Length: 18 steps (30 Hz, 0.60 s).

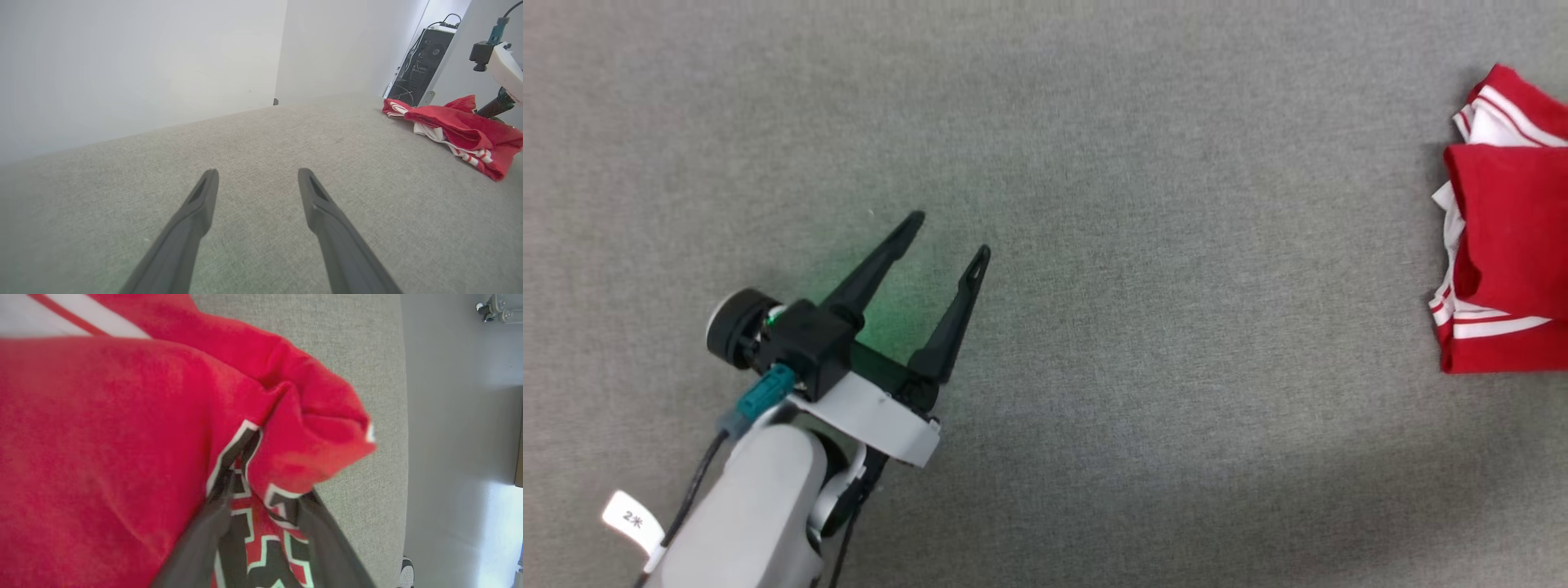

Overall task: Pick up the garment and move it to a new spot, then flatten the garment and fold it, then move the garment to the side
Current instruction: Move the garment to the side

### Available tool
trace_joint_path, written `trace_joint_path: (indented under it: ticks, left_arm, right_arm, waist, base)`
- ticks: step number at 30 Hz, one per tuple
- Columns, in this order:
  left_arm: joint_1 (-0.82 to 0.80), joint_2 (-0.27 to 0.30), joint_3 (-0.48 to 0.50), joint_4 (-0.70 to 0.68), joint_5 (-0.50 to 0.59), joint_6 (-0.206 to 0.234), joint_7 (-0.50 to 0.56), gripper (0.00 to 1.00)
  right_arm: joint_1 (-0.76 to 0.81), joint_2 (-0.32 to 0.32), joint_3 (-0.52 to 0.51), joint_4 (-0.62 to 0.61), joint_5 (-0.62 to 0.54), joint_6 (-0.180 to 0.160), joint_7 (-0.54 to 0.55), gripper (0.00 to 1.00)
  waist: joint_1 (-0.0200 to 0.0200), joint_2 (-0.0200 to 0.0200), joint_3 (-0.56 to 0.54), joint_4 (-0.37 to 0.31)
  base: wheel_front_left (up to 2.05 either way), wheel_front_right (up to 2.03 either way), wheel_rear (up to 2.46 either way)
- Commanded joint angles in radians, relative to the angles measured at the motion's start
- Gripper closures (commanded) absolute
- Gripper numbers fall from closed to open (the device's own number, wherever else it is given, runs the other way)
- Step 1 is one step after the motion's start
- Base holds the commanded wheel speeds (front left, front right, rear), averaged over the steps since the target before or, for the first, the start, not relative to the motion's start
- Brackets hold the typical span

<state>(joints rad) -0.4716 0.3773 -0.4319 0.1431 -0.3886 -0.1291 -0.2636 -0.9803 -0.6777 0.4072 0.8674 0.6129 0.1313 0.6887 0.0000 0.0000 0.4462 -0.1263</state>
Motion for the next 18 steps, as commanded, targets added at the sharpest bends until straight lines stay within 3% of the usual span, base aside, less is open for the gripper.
trace_joint_path:
  ticks: [1,11,15,18]
  left_arm:
    - [0.015,-0.006,0.005,0.002,-0.005,-0.002,-0.001,0.0]
    - [0.08,-0.018,0.038,0.008,-0.012,-0.002,0.0,0.0]
    - [0.125,-0.027,0.065,0.012,-0.013,-0.002,-0.001,0.0]
    - [0.164,-0.039,0.088,0.011,-0.01,-0.002,0.0,0.0]
  right_arm:
    - [-0.013,0.001,0.009,0.0,-0.016,-0.001,-0.002,0.0]
    - [-0.03,-0.006,0.013,-0.025,-0.022,-0.001,-0.044,0.0]
    - [0.021,0.013,0.03,-0.111,0.027,-0.001,-0.128,0.0]
    - [0.063,0.012,0.045,-0.21,0.052,-0.001,-0.261,0.0]
  waist:
    - [0.0,0.0,-0.03,0.005]
    - [0.0,0.0,-0.138,0.006]
    - [0.0,0.0,-0.202,0.005]
    - [0.0,0.0,-0.251,0.009]
  base:
    - [0.0,0.0,0.0]
    - [0.0,0.0,0.0]
    - [0.0,0.0,0.0]
    - [0.0,0.0,0.0]
